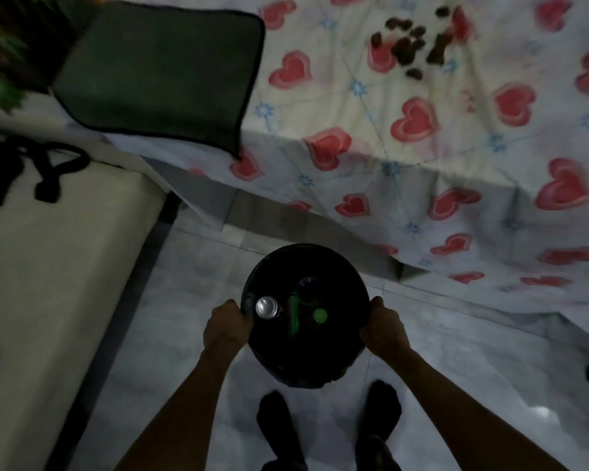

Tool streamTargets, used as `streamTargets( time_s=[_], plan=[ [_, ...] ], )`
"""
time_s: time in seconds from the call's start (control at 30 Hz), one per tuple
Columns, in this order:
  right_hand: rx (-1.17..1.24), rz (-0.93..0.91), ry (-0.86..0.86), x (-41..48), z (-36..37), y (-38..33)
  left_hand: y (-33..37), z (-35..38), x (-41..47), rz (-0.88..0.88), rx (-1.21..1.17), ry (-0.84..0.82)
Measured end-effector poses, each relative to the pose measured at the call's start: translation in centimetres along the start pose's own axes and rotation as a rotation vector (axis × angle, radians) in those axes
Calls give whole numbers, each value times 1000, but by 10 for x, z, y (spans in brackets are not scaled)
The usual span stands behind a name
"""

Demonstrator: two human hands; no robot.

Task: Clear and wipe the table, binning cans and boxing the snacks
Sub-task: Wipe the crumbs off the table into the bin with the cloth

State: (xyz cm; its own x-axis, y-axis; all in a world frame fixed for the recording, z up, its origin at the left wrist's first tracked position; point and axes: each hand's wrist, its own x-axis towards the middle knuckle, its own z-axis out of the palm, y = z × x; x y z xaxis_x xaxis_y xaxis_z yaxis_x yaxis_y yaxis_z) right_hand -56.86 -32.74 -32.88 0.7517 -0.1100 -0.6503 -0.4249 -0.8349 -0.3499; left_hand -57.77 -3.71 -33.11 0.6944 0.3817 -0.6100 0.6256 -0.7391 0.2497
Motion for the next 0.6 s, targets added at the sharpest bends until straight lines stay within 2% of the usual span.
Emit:
streamTargets(
  time_s=[0.17,0.43,0.6],
  plan=[
    [10,-69,40,-55,-31,-32,-11,-64,-40,85,-55,67],
    [-58,-128,88,-146,-91,-102,-30,-156,-94,164,-307,91],
    [-68,-165,55,-193,-124,-139,-34,-208,-125,187,-369,69]
  ],
)
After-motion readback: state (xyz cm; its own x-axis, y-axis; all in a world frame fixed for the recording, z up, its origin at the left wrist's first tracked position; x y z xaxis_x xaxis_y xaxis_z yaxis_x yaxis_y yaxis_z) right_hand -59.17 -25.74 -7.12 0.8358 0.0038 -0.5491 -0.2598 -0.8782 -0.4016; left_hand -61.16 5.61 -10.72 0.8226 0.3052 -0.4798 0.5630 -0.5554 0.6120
